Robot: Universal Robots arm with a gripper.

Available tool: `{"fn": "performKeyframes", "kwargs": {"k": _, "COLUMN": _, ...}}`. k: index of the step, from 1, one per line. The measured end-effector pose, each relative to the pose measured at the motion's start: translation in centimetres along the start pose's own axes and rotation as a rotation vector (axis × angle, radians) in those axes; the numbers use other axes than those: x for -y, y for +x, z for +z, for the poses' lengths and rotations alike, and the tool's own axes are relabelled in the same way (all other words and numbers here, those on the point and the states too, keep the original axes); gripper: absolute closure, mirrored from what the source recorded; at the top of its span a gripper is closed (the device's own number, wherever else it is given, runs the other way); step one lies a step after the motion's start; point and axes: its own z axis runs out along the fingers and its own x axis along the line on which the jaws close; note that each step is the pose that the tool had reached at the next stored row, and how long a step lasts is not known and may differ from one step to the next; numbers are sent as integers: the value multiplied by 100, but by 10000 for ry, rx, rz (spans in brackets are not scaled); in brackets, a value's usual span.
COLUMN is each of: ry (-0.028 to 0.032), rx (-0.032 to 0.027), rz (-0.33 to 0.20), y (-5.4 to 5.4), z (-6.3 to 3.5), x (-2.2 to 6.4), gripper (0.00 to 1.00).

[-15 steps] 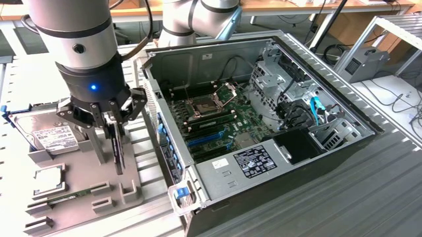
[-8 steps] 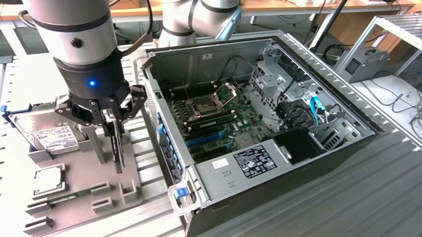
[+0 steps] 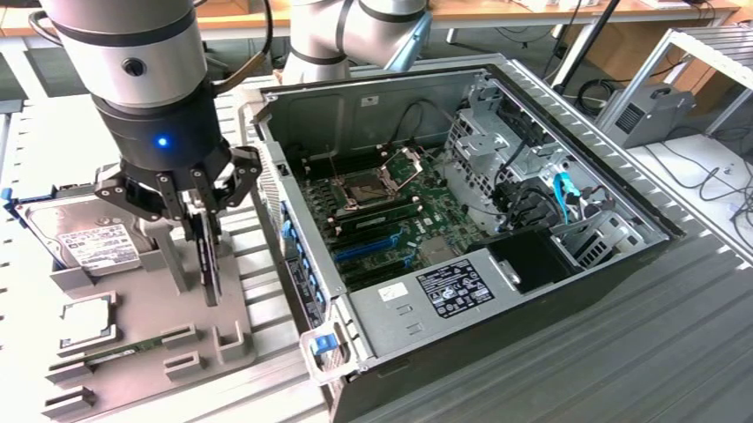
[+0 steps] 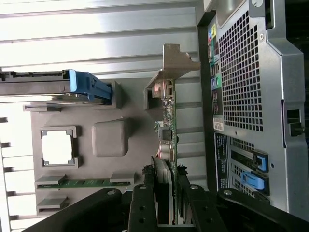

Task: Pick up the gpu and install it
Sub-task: 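Pick up the gpu and move the gpu toward the slot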

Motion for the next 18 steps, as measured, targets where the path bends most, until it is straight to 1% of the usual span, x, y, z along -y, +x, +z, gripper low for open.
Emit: {"fn": "performKeyframes", "kwargs": {"k": 18, "ry": 0, "rx": 0, "rz": 0, "y": -4, "z": -140, "x": -4, "gripper": 71}}
